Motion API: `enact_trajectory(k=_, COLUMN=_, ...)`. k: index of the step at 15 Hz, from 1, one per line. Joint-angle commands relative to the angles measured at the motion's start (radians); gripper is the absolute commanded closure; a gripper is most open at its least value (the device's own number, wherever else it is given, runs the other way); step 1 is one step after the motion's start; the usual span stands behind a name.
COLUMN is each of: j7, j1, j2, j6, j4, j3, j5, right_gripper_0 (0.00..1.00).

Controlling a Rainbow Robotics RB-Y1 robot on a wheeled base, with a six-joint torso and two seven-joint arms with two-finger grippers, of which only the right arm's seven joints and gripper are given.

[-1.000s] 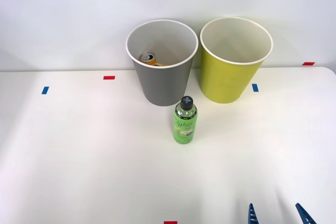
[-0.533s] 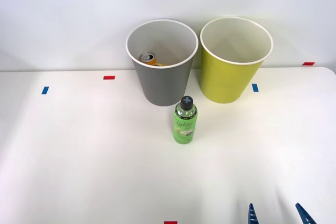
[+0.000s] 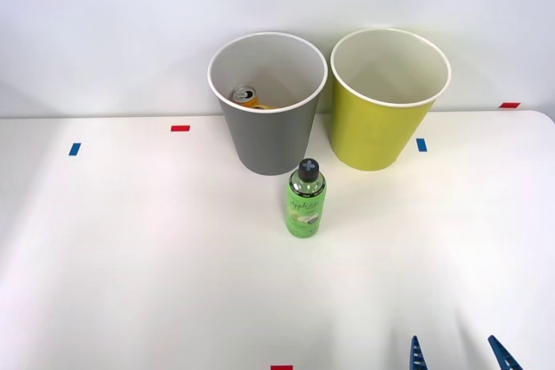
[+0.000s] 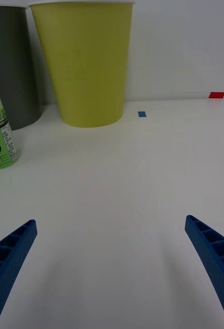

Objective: Put cans in the gray bin, plastic bottles in the light green bin

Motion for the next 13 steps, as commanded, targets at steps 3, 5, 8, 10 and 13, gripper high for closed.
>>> enact_trajectory(k=3, j7=0.000, j1=0.000, j2=0.000, j6=0.000, j4=0.000, j3=0.000, j5=0.000, right_gripper_0=0.00)
enact_trajectory(k=5, j7=0.000, j1=0.000, j2=0.000, j6=0.000, j4=0.000, j3=0.000, j5=0.000, right_gripper_0=0.00)
enact_trajectory(k=8, j7=0.000, j1=0.000, j2=0.000, j6=0.000, j4=0.000, j3=0.000, j5=0.000, right_gripper_0=0.00)
enact_trajectory(k=10, j7=0.000, j1=0.000, j2=0.000, j6=0.000, j4=0.000, j3=0.000, j5=0.000, right_gripper_0=0.00)
enact_trajectory(k=13, j7=0.000, j1=0.000, j2=0.000, j6=0.000, j4=0.000, j3=0.000, j5=0.000, right_gripper_0=0.00)
